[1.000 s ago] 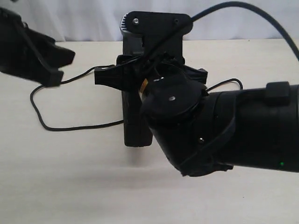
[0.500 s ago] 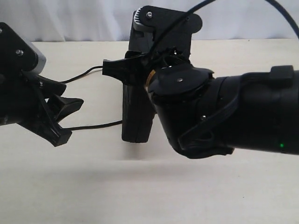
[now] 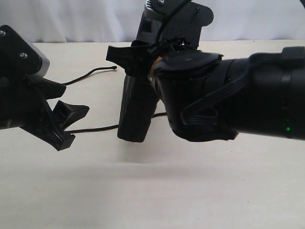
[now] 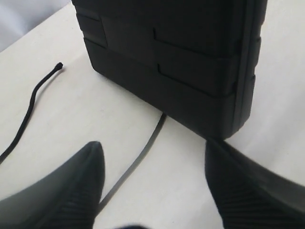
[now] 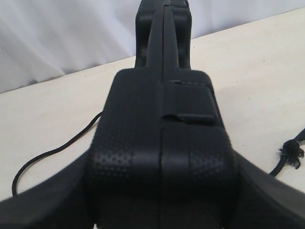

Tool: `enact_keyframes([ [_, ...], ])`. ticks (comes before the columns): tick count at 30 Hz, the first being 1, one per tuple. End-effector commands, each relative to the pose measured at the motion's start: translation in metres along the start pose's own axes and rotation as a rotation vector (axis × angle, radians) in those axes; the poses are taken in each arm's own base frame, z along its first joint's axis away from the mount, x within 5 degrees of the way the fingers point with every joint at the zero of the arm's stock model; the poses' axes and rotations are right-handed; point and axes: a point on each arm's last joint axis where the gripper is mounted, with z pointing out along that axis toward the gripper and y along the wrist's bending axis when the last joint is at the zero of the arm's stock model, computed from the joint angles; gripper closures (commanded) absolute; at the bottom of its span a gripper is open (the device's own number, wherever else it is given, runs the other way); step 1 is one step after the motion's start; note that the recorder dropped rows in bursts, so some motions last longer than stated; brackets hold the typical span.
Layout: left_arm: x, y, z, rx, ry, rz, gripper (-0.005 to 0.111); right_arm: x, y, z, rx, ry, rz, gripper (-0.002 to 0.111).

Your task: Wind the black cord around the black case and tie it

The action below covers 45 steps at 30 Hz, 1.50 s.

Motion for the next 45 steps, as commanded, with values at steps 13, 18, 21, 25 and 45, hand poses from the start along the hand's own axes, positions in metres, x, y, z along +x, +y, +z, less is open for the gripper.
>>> enact_keyframes([
  [13, 0.008, -0.033, 0.023, 0.125, 0.089, 0.216, 0.018, -0.012, 0.000, -0.001, -0.011, -0.034, 0.010, 0.104],
  [18, 0.003, -0.042, 0.023, 0.133, 0.040, 0.172, 0.018, -0.012, 0.000, -0.001, -0.011, -0.034, 0.010, 0.104],
  [21, 0.011, -0.040, 0.026, 0.085, -0.009, 0.111, 0.018, -0.012, 0.000, -0.001, -0.011, -0.034, 0.010, 0.104],
  [25, 0.038, -0.036, 0.027, -0.001, -0.050, 0.078, 0.018, -0.013, 0.000, -0.001, -0.015, -0.041, 0.001, 0.104],
  [45, 0.061, -0.068, 0.030, 0.105, -0.467, 0.161, 0.018, -0.013, 0.001, -0.001, -0.024, -0.040, -0.002, 0.104],
])
